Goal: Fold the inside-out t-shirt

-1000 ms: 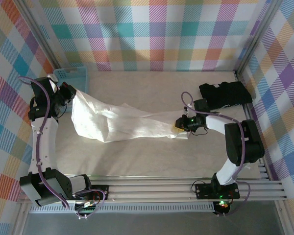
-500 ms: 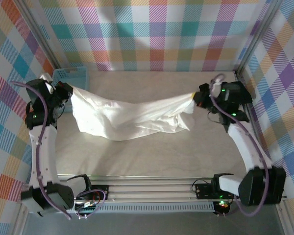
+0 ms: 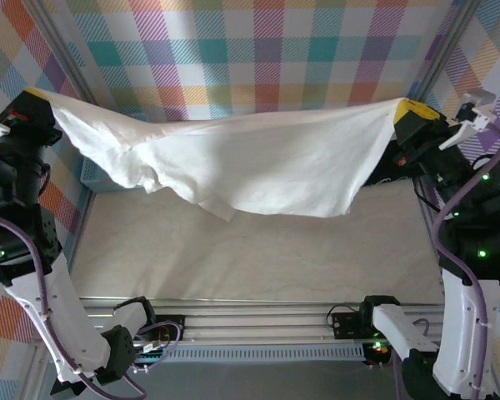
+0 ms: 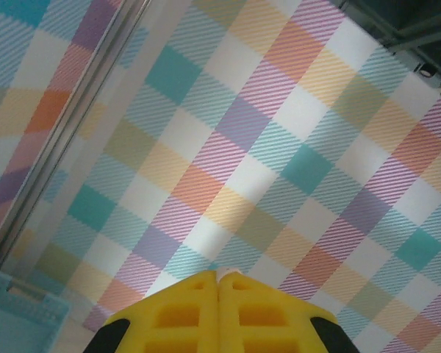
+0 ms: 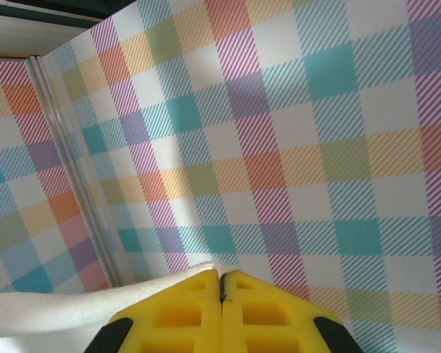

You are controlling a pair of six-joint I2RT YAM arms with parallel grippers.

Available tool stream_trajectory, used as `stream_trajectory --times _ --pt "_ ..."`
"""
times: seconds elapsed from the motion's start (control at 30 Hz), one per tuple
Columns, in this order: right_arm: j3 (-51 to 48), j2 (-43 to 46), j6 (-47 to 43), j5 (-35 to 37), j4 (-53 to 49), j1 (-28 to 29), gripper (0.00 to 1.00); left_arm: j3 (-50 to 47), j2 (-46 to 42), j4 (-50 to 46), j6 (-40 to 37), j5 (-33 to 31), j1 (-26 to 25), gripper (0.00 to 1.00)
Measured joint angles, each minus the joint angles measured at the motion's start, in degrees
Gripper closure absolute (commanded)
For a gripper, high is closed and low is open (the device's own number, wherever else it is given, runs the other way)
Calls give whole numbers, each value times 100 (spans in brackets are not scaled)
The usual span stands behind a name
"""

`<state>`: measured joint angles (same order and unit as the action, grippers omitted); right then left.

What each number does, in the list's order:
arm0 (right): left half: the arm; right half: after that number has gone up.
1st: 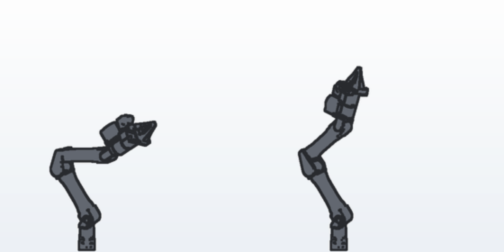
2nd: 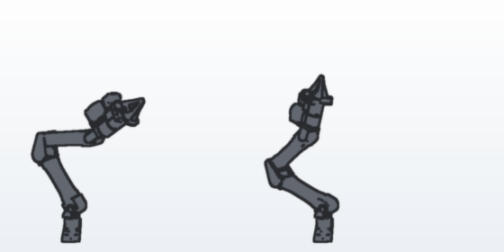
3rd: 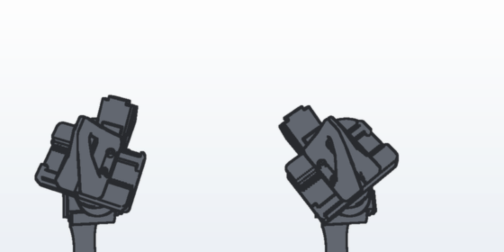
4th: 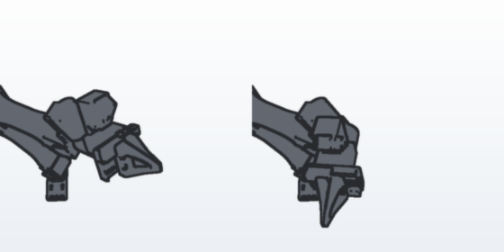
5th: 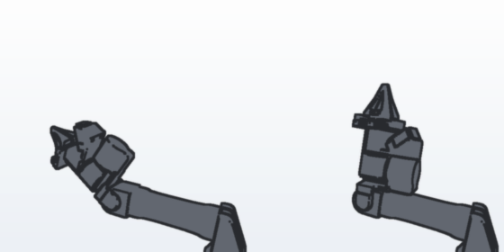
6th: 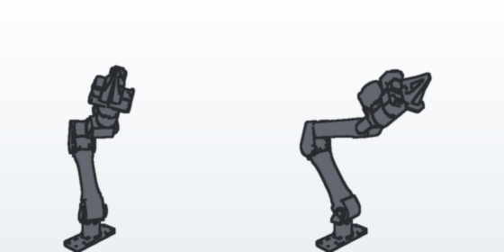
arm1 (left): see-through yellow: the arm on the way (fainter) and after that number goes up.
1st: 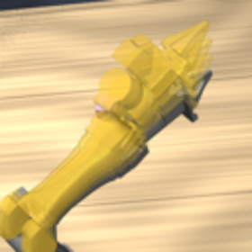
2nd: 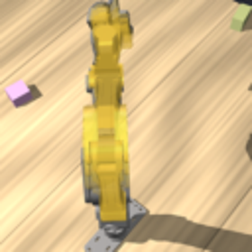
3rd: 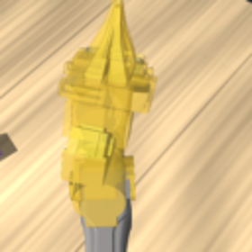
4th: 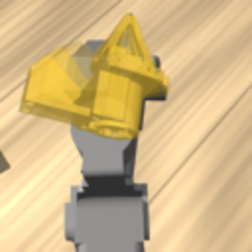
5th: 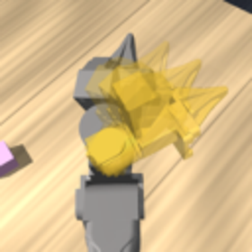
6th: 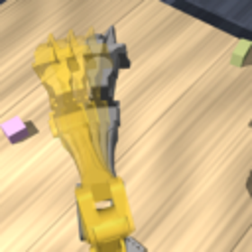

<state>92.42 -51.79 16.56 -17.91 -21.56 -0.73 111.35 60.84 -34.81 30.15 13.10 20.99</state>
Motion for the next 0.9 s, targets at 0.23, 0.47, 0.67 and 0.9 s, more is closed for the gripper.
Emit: stream_trajectory --times 0.23,0.47,0.67,0.9 --pt "13 -686 -278 79 -310 0 100 -544 442 -92 -291 -308 -223 100" --pt "2 -2570 -269 26 -306 0 100 -358 2269 -358 -717 -828 -1091 100" --pt "11 -2277 -442 33 -555 0 100 -37 2223 -767 -881 -1012 -1121 100" --pt "201 -741 -726 109 -769 0 100 669 632 -817 -1082 -1226 -1121 100"
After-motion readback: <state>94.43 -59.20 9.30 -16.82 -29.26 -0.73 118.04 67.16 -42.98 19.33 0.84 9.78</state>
